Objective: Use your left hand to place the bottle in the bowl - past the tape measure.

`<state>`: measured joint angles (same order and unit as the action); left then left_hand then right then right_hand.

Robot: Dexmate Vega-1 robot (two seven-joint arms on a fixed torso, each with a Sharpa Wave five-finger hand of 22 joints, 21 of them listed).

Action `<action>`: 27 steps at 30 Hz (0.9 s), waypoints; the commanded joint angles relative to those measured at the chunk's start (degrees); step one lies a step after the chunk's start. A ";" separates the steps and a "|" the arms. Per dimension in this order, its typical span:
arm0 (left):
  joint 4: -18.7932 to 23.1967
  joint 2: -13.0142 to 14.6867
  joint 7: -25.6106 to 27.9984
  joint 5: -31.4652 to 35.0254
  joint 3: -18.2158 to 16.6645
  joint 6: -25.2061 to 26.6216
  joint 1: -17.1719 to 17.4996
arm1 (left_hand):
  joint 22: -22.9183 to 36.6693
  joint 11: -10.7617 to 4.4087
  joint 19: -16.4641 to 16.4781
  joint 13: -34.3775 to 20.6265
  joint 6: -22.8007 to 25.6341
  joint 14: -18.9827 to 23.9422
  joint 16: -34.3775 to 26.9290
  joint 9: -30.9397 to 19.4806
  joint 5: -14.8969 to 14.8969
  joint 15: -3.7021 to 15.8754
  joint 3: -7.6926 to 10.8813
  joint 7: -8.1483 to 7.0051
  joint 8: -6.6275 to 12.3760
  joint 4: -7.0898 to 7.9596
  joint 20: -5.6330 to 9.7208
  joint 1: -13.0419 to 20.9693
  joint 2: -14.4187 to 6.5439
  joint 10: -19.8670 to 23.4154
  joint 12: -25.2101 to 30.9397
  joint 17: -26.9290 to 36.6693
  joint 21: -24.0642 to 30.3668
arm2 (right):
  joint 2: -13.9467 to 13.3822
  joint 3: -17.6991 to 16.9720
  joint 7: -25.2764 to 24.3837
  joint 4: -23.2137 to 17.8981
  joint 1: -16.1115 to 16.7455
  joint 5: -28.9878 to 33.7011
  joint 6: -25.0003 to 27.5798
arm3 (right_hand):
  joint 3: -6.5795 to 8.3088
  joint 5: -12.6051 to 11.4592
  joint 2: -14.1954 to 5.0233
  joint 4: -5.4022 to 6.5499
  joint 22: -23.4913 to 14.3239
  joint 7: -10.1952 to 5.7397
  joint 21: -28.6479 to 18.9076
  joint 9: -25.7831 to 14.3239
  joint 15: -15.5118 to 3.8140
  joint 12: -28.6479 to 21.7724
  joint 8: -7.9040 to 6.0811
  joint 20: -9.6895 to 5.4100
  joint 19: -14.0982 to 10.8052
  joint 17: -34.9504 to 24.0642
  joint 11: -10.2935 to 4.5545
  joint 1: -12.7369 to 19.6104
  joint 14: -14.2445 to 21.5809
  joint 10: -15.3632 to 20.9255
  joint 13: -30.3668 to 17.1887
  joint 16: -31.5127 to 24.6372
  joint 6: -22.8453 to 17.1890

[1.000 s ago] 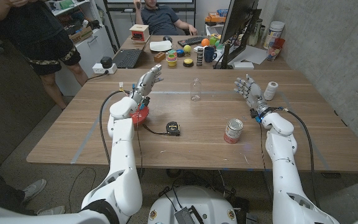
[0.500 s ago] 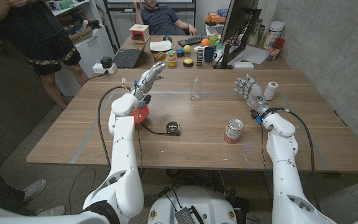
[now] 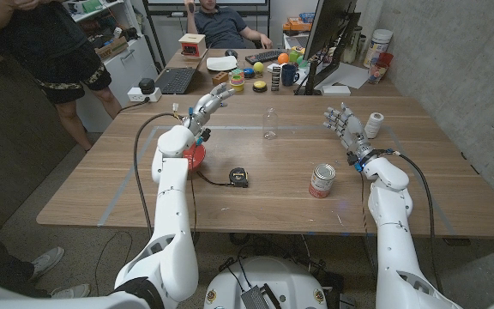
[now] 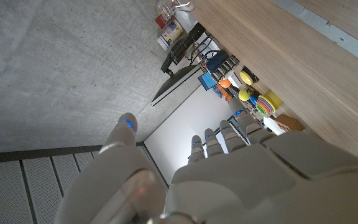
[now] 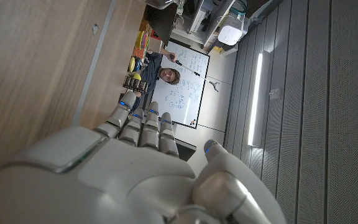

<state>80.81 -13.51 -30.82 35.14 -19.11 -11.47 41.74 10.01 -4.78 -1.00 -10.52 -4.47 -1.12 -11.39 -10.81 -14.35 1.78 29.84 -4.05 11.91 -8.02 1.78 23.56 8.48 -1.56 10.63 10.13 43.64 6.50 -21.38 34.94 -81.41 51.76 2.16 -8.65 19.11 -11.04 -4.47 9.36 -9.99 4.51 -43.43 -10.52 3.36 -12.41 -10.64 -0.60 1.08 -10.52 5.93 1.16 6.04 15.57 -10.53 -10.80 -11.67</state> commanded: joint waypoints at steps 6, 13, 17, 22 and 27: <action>-0.53 0.52 4.77 7.82 4.05 -1.51 -0.38 | 0.17 0.54 1.95 -0.32 1.07 1.79 -0.44 -0.20 -0.62 1.65 -0.71 1.02 1.04 -1.68 0.90 3.49 1.31 1.84 0.94 0.08 -0.21 | -0.67 -0.13 1.93 -0.44 0.50 -1.52 -1.28 | -0.44 -0.27 -1.86 0.05 -0.23 0.08 0.14 -0.16 0.13 -0.37 -0.49 -0.15 -0.30 -0.15 -0.18 -0.36 0.60 0.47 -0.33 -0.31 -0.52; 0.01 0.48 5.62 10.58 5.84 -0.27 -0.41 | 0.09 0.73 2.46 -0.33 1.17 2.32 -0.43 -0.18 -0.76 1.37 -1.27 1.42 1.07 -2.02 0.44 4.69 1.87 2.16 0.94 0.09 -0.40 | -0.91 -0.02 3.06 -0.90 0.99 -2.53 -2.06 | -0.53 -0.28 -1.84 0.06 -0.23 0.10 0.25 -0.17 0.17 -0.38 -0.48 -0.12 -0.35 -0.15 -0.09 -0.39 0.65 0.52 -0.34 -0.31 -0.53; -0.02 0.69 6.57 12.08 7.04 -0.47 -0.39 | 0.01 0.82 2.60 -0.33 1.26 2.60 -0.36 -0.16 -0.88 1.26 -1.77 1.36 1.10 -2.21 -0.30 5.65 2.20 2.26 0.89 0.10 -0.69 | -1.11 0.10 3.67 -1.28 1.35 -3.02 -2.36 | -0.59 -0.29 -1.83 0.06 -0.23 0.12 0.31 -0.17 0.19 -0.41 -0.50 -0.14 -0.39 -0.15 -0.07 -0.40 0.64 0.61 -0.34 -0.30 -0.60; 0.99 0.86 6.67 13.81 8.41 0.07 -0.11 | -0.05 0.80 2.99 -0.33 1.62 2.87 -0.25 -0.14 -1.09 1.10 -2.31 1.41 1.22 -2.38 -0.67 7.05 2.30 2.70 0.96 0.11 -0.98 | -1.35 0.02 3.90 -2.13 2.02 -3.41 -2.25 | -0.68 -0.31 -1.80 0.06 -0.23 0.15 0.43 -0.17 0.17 -0.41 -0.48 -0.17 -0.42 -0.14 -0.12 -0.40 0.68 0.64 -0.34 -0.30 -0.59; 2.20 0.73 7.65 15.00 9.23 0.26 0.48 | -0.08 0.77 3.23 -0.34 1.86 2.92 -0.09 -0.14 -1.31 1.10 -2.59 1.72 1.31 -2.50 -0.55 8.46 2.18 2.97 0.99 0.11 -1.27 | -1.32 -0.36 3.92 -2.88 2.90 -4.09 -2.15 | -0.76 -0.32 -1.77 0.06 -0.23 0.15 0.50 -0.17 0.22 -0.45 -0.48 -0.14 -0.48 -0.14 -0.04 -0.42 0.75 0.76 -0.34 -0.32 -0.62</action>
<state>81.33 -12.88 -24.60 46.91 -12.19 -12.00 41.48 9.86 -3.93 1.73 -10.52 -2.86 1.40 -11.39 -10.80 -15.31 1.94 27.48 -2.45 12.80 -10.51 1.01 31.15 10.68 0.83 11.26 10.14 42.57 5.44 -21.42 38.30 -83.05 53.34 -0.77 -10.66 18.65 -11.04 -4.47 9.34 -9.99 4.51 -43.00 -10.52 3.68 -12.41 -10.64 -0.60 1.08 -10.52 5.73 1.16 6.37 15.76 -10.53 -10.80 -11.67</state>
